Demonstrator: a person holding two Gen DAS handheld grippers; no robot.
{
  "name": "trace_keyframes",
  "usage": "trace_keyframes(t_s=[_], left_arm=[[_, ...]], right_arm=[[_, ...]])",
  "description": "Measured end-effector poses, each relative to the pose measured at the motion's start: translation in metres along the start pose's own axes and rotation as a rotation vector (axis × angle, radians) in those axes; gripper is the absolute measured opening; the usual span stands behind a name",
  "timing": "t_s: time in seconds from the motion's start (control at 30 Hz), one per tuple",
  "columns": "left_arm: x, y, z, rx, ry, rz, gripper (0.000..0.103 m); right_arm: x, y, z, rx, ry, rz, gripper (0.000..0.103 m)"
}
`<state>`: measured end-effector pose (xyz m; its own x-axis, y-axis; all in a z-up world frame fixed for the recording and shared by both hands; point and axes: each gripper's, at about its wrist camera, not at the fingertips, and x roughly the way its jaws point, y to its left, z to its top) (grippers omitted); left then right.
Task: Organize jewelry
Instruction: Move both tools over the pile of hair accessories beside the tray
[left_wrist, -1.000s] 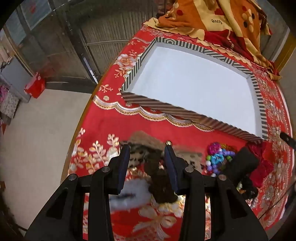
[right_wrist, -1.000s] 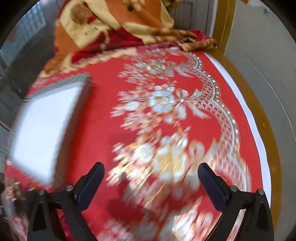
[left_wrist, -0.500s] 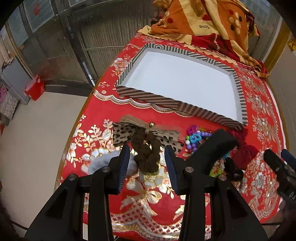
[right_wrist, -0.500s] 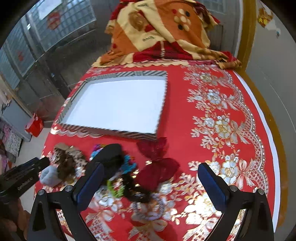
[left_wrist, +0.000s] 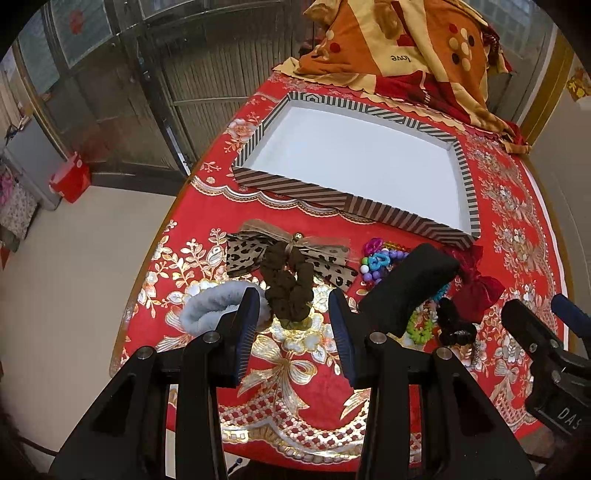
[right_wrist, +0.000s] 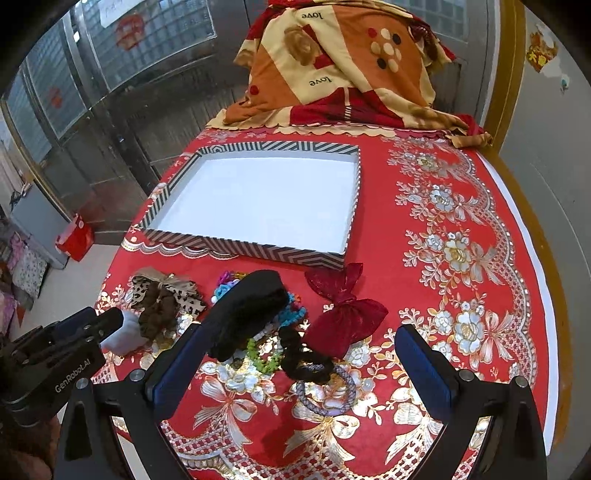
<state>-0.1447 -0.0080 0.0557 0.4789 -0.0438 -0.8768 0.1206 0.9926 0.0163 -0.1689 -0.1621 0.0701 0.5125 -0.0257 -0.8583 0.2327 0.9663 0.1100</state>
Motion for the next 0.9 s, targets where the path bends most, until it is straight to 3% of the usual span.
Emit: trace_keyframes(t_s=[0.9], left_arm=[[-0.0036, 0.0023, -0.0047, 0.0, 0.009, -0.009, 0.038]], right_arm=[[-0.0023, 0.0099, -0.0029, -0.013, 0.018, 0.006, 0.101]])
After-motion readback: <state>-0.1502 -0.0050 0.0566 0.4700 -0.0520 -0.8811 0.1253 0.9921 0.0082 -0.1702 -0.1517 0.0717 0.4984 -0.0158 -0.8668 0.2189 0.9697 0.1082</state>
